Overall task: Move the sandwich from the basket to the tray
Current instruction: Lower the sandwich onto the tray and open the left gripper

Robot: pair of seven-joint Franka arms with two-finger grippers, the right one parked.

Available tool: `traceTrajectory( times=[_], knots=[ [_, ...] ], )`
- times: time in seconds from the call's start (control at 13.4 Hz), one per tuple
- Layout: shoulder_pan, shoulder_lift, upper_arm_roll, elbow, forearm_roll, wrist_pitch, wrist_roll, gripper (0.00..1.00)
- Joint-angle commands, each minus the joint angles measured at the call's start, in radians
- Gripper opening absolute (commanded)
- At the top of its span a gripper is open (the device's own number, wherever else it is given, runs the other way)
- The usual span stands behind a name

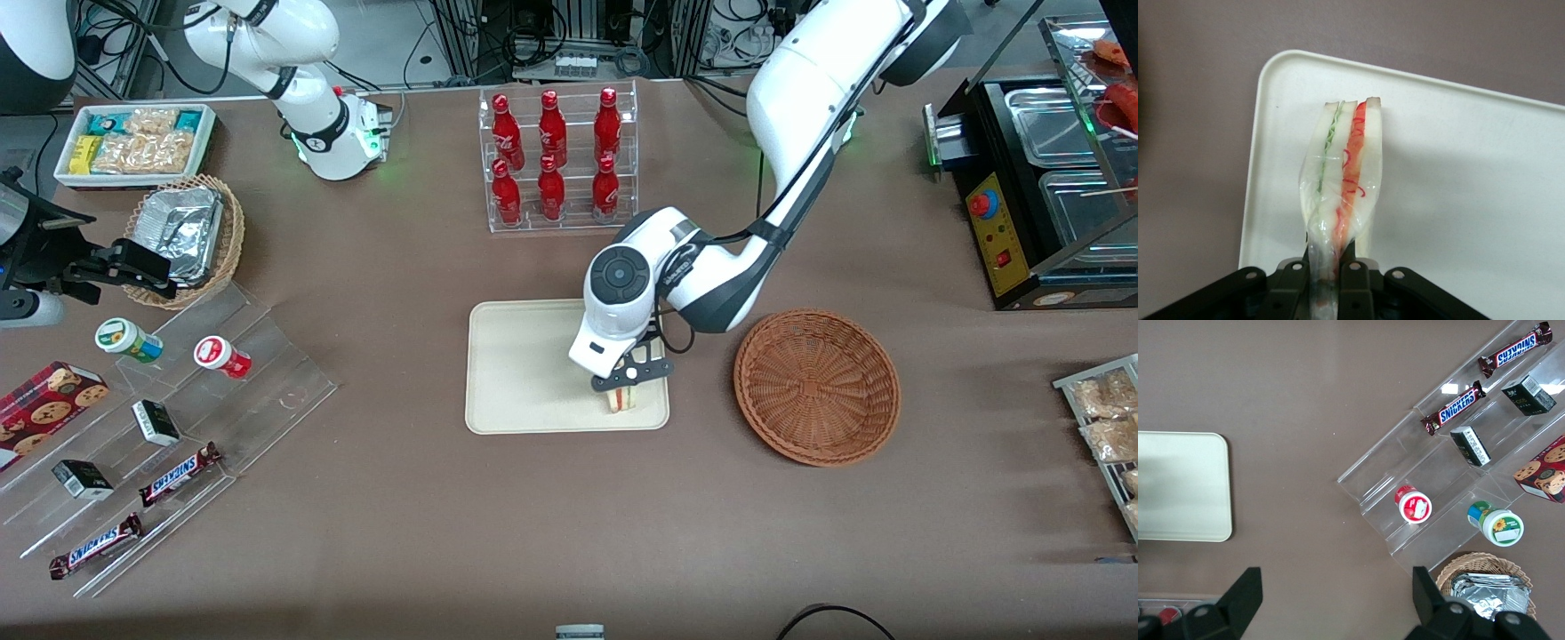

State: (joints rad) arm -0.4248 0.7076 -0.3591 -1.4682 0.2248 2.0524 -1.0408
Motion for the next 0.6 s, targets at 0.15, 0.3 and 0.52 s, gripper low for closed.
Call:
traceTrajectory(
  times=[0.15,0.3,0.52],
  knots=[
    [-0.029,0.035,0.009,0.039,0.025,0.015,-0.025,0.0],
    [-0.029,0.036,0.009,0.039,0.025,0.015,-0.025,0.0],
    [-0.031,0.046,0.008,0.039,0.025,0.041,-0.024,0.0]
  ],
)
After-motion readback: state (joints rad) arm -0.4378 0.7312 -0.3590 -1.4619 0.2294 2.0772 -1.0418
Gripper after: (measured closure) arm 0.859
